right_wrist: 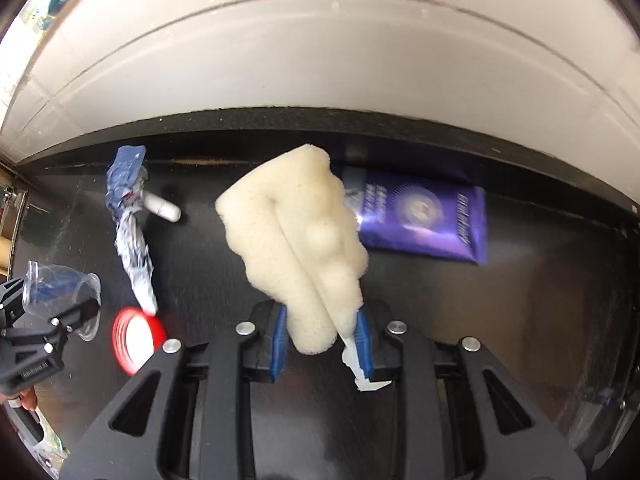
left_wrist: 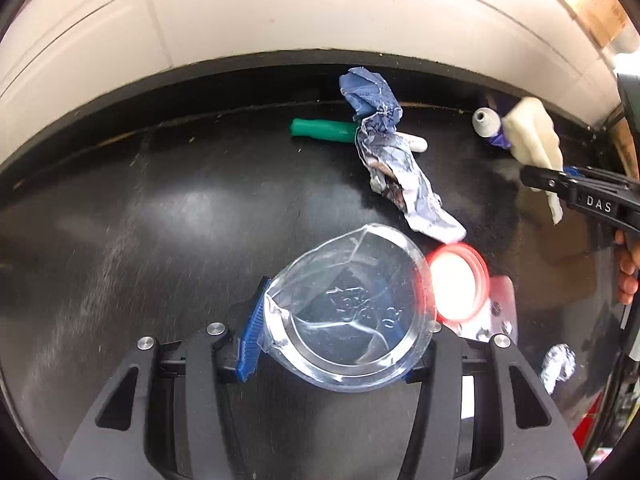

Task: Collect trash
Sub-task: 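Grasp the clear plastic cup with left tool while right tool grasps white foam, then carry cup and white foam over the bin and open both tools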

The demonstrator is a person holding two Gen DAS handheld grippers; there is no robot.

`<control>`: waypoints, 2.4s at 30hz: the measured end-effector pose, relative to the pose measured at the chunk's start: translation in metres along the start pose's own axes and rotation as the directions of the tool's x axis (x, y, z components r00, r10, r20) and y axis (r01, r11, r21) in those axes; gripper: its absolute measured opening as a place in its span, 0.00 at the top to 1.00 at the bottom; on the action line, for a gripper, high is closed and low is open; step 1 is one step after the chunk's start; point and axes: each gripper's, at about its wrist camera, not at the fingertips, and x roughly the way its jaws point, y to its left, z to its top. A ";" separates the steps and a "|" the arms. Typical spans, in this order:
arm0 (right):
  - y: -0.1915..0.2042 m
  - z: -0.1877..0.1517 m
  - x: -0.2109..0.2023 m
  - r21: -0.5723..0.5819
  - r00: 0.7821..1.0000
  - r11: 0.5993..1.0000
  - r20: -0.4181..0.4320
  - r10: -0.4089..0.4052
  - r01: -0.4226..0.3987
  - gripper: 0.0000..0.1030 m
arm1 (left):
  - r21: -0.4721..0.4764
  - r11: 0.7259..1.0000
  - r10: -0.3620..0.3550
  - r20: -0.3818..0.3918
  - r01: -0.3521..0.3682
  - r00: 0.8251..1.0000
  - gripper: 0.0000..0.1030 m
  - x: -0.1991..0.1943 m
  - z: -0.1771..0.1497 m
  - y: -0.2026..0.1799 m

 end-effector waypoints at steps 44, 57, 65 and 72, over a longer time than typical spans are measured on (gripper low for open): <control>0.497 -0.184 -0.070 -0.787 0.917 0.485 -0.254 0.309 -0.382 0.73 | -0.747 0.644 0.233 -0.014 -0.166 0.972 0.51 -0.145 -0.376 0.176; 0.655 -0.429 -0.011 -0.888 0.888 0.033 -0.458 0.036 -0.460 0.73 | -0.990 0.123 0.238 -0.031 -0.062 0.971 0.51 -0.110 -0.615 0.232; 0.680 -0.449 0.108 -0.894 0.886 0.121 -0.445 -0.132 -0.431 0.73 | -0.998 0.050 0.137 0.032 0.025 0.990 0.51 -0.005 -0.646 0.260; 0.685 -0.465 0.184 -0.883 0.869 0.195 -0.461 -0.182 -0.428 0.73 | -0.999 0.009 0.118 0.044 0.044 0.992 0.51 0.054 -0.658 0.290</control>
